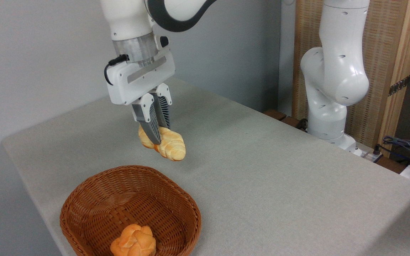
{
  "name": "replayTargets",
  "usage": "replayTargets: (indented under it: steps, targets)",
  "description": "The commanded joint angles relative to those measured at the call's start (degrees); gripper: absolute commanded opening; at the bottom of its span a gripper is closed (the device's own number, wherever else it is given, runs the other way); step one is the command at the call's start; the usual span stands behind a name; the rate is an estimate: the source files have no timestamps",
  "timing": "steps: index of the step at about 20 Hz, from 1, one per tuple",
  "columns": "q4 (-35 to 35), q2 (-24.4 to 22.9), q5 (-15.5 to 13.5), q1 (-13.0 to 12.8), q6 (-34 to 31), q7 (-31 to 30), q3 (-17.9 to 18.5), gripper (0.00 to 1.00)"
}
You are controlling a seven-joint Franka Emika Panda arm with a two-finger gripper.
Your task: Put bread into the basket
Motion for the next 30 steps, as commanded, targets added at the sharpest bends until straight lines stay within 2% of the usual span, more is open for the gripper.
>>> replayTargets:
  steps: [1, 4, 5, 7, 9, 11, 14, 26, 28, 30]
  targets:
    - [4.21, 1.17, -1.87, -0.28, -0.57, 0.12, 4.17, 0.33]
    - [5.10, 3.19, -3.36, -0.28, 3.63, -0.06, 7.51, 0.34]
    - [5.10, 4.32, -3.98, -0.28, 5.65, -0.06, 8.21, 0.39]
    - [5.10, 6.52, -5.21, -0.20, 9.96, -0.15, 10.14, 0.57]
    - [5.10, 8.46, -6.35, -0.20, 13.21, -0.32, 10.42, 0.66]
    - [5.10, 9.60, -6.62, 0.59, 15.42, -0.41, 11.46, 0.79]
    - [5.19, 10.75, -7.32, 0.60, 15.87, -0.06, 11.73, 0.98]
    - [5.10, 11.10, -6.53, 0.59, 15.25, -0.58, 11.65, 1.00]
    - [5.10, 10.66, -6.71, 0.51, 14.64, -4.86, 11.65, 1.00]
    - [5.10, 9.88, -6.71, 0.42, 14.64, -13.72, 11.30, 1.00]
